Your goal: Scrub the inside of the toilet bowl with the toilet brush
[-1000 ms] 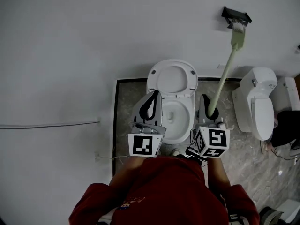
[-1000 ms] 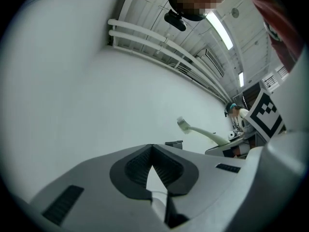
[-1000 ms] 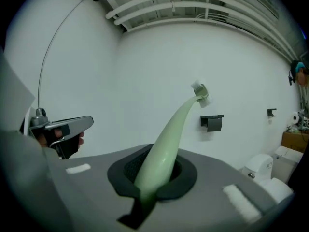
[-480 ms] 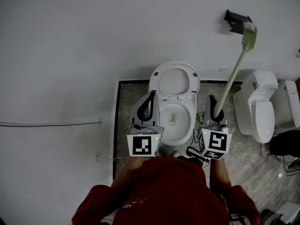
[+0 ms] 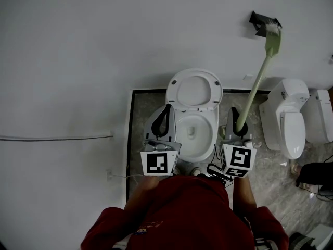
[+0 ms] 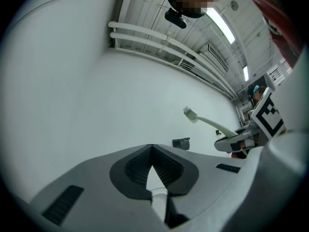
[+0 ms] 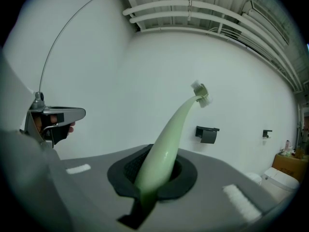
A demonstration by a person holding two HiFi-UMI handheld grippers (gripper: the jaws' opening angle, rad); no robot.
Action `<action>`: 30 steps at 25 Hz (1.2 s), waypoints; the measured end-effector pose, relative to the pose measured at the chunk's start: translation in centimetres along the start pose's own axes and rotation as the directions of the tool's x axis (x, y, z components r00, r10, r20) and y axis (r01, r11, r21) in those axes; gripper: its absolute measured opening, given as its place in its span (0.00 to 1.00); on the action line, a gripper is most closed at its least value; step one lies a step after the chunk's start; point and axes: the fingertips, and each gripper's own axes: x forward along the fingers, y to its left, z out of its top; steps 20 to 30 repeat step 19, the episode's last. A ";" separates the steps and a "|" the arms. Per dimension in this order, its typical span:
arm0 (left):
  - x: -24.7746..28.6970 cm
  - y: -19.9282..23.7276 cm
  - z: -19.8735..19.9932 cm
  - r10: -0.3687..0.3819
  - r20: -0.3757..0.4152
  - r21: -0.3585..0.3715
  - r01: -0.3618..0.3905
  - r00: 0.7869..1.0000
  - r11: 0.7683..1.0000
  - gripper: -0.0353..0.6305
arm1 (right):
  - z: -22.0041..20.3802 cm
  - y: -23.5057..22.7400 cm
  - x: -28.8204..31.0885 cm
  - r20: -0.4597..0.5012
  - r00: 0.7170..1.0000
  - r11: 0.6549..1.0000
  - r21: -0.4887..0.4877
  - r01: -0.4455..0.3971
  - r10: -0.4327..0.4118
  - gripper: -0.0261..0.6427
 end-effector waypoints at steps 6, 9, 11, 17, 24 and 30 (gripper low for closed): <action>-0.5 0.7 0.1 0.019 0.019 -0.003 -0.018 1.000 1.000 0.06 | -0.3 0.2 0.1 0.010 1.000 1.000 -0.007 -0.003 0.003 0.05; -0.6 0.8 0.1 0.024 0.012 -0.004 -0.024 1.000 1.000 0.06 | -0.5 0.0 -0.1 -0.001 1.000 1.000 -0.007 -0.004 0.004 0.06; -0.6 0.9 0.1 0.027 0.012 -0.006 -0.027 1.000 1.000 0.06 | -0.4 -0.1 -0.1 0.003 1.000 1.000 -0.014 -0.002 0.002 0.05; -0.5 1.2 -0.4 0.033 0.022 -0.008 -0.033 0.999 0.999 0.06 | -0.1 0.2 0.3 0.010 1.000 1.000 -0.021 -0.007 0.007 0.06; -0.5 1.2 -0.5 0.034 0.014 -0.016 -0.034 0.999 0.999 0.06 | -0.4 0.3 0.4 0.004 1.000 1.000 -0.019 -0.012 0.012 0.06; -0.5 1.2 -0.5 0.034 0.014 -0.016 -0.034 0.999 0.999 0.06 | -0.4 0.3 0.4 0.004 1.000 1.000 -0.019 -0.012 0.012 0.06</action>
